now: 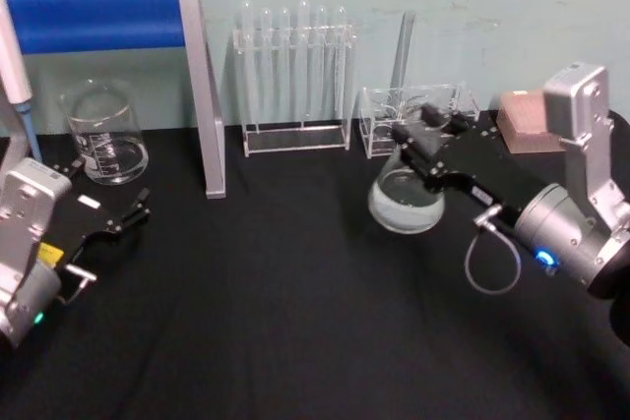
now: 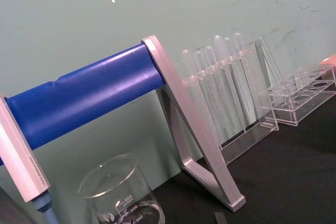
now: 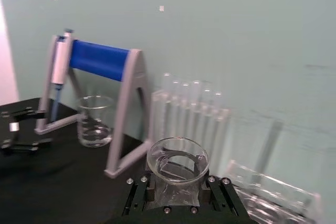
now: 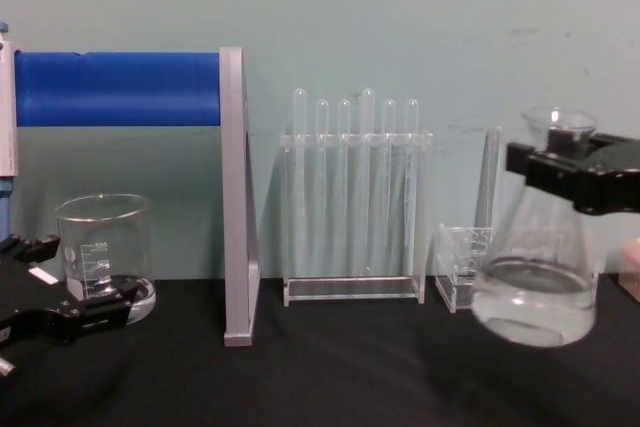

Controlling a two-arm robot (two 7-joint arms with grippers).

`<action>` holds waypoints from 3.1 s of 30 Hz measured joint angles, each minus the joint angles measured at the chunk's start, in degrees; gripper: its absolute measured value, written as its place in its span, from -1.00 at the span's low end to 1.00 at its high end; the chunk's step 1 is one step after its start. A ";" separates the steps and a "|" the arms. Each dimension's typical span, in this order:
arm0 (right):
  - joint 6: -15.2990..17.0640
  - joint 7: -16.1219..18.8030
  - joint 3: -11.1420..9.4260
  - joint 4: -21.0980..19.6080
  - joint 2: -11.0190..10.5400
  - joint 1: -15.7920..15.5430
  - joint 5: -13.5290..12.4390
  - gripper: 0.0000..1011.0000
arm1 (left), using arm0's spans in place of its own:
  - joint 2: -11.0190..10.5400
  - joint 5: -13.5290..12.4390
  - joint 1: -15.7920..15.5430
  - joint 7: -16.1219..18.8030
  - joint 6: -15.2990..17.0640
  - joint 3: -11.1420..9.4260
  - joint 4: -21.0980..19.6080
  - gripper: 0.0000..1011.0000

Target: Grasp the erlenmeyer flask with one hand, shake it three times, then place it back.

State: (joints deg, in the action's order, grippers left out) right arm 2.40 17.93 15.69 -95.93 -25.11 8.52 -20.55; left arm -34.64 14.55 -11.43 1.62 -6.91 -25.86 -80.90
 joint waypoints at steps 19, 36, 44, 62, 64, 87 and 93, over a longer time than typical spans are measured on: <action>0.69 -1.56 -4.11 2.39 1.70 0.71 1.94 -0.11 | 0.00 0.00 0.00 0.00 0.00 0.00 0.00 0.98; 1.61 3.31 -0.25 -2.43 1.57 -1.79 1.12 -0.11 | 0.00 0.00 0.00 0.00 0.00 0.00 0.00 0.98; 1.86 5.57 2.92 -5.46 0.50 -3.25 -0.16 -0.11 | 0.00 0.00 0.00 0.00 0.00 0.00 0.00 0.98; 0.92 9.15 8.10 -10.26 -3.12 -5.37 -2.50 -0.11 | 0.00 0.00 0.00 0.00 0.00 0.00 0.00 0.98; 0.80 9.19 8.41 -10.42 -3.41 -5.38 -2.64 -0.11 | 0.00 0.00 0.00 0.00 0.00 0.00 0.00 0.98; 0.65 2.45 4.40 -4.68 -1.13 -1.95 -1.46 -0.11 | 0.00 0.00 0.00 0.00 0.00 0.00 0.00 0.98; 0.74 0.62 2.28 -2.67 -0.28 -1.03 -0.64 -0.11 | 0.00 0.00 0.00 0.00 0.00 0.00 0.00 0.98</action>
State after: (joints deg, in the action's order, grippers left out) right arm 3.15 18.55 17.97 -98.61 -25.39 7.49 -21.19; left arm -34.65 14.55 -11.43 1.62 -6.91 -25.86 -80.90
